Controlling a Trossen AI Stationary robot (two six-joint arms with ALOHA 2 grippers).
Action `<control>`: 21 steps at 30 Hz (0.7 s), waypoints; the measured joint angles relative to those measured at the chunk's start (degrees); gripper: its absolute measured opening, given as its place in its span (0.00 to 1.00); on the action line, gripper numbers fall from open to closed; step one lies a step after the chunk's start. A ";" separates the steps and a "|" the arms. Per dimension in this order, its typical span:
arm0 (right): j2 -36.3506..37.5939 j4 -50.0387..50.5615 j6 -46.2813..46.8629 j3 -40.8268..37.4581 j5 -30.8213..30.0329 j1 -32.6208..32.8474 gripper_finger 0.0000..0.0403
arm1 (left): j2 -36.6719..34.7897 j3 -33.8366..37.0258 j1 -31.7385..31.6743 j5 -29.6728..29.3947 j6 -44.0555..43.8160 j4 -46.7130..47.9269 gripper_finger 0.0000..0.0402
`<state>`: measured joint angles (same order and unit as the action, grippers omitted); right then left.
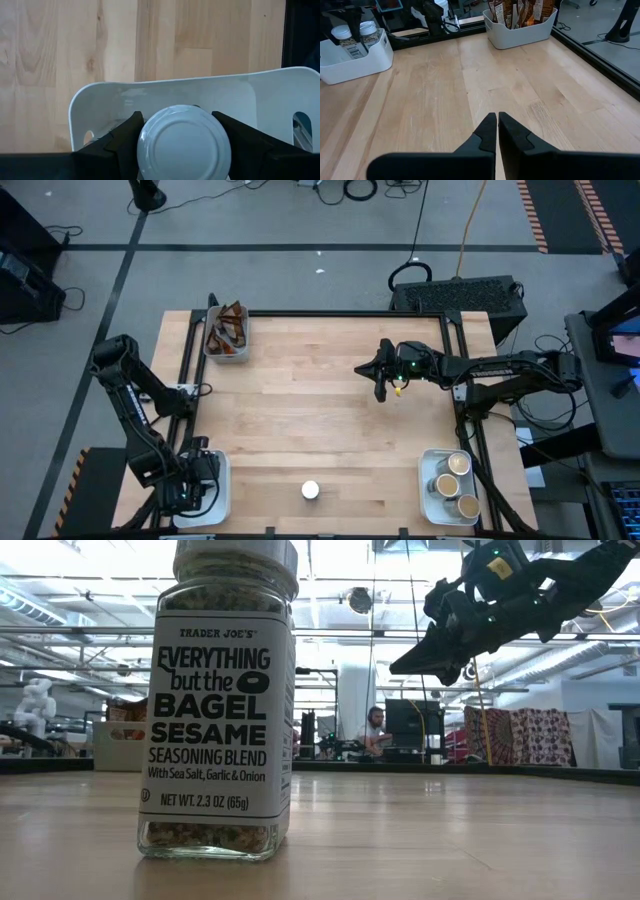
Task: Sort spices by type
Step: Put the white seasoning bottle into the bottom left white bin
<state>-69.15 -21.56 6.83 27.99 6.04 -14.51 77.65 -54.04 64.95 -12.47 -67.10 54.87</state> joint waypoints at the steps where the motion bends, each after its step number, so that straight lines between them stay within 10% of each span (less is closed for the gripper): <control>1: 0.00 0.00 0.00 0.00 0.00 -0.02 0.00 | 0.00 0.00 -0.05 0.04 -0.03 0.00 0.56; 21: 0.00 0.00 -0.04 0.00 0.00 -0.02 0.00 | 0.09 0.11 -0.44 5.51 4.28 -3.10 0.59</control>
<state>-69.14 -21.56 6.79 27.99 6.04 -14.52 77.73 -53.93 64.51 -6.96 -62.82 51.77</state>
